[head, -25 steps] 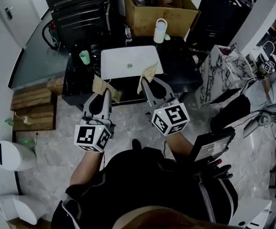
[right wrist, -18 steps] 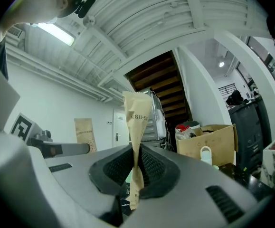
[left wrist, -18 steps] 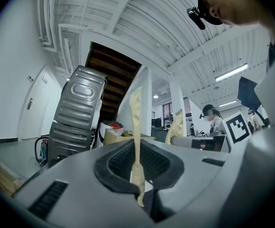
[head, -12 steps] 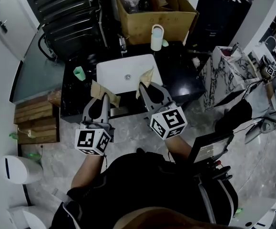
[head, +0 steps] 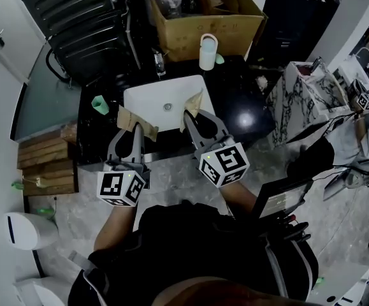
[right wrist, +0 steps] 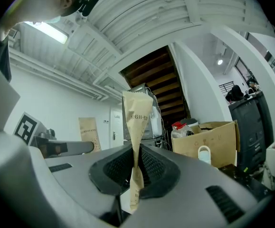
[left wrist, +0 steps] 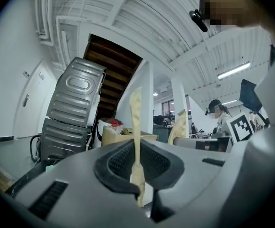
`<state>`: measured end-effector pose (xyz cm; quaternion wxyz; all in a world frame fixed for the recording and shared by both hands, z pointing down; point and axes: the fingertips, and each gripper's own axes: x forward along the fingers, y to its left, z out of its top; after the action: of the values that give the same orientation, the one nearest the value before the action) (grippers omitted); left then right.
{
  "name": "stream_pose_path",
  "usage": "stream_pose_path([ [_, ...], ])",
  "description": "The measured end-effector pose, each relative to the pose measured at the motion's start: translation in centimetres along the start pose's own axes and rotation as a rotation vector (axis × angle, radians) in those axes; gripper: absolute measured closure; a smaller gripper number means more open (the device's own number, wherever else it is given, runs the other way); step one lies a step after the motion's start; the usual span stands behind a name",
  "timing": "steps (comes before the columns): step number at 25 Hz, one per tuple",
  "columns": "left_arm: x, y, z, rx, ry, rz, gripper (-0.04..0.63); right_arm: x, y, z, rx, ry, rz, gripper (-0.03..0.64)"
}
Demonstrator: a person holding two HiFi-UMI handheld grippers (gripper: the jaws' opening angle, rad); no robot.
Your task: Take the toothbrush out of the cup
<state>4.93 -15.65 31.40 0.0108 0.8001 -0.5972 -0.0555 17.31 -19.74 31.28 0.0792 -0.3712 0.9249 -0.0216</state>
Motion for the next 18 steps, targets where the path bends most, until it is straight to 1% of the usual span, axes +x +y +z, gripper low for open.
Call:
stream_pose_path([
  [4,0.3,0.8,-0.1,0.000,0.003,-0.009,0.569,0.6,0.2,-0.2,-0.004,-0.002,-0.012,0.577],
  [8,0.3,2.1,-0.1,-0.010,0.001,-0.036,0.569,1.6,0.7,-0.3,-0.014,-0.004,-0.035,0.577],
  [13,-0.1,6.0,0.6,-0.027,-0.011,-0.065,0.569,4.4,2.6,-0.6,-0.024,0.002,-0.073,0.577],
  [18,-1.1,11.0,1.4,-0.031,-0.021,-0.083,0.569,7.9,5.4,-1.3,-0.032,0.003,-0.104,0.577],
])
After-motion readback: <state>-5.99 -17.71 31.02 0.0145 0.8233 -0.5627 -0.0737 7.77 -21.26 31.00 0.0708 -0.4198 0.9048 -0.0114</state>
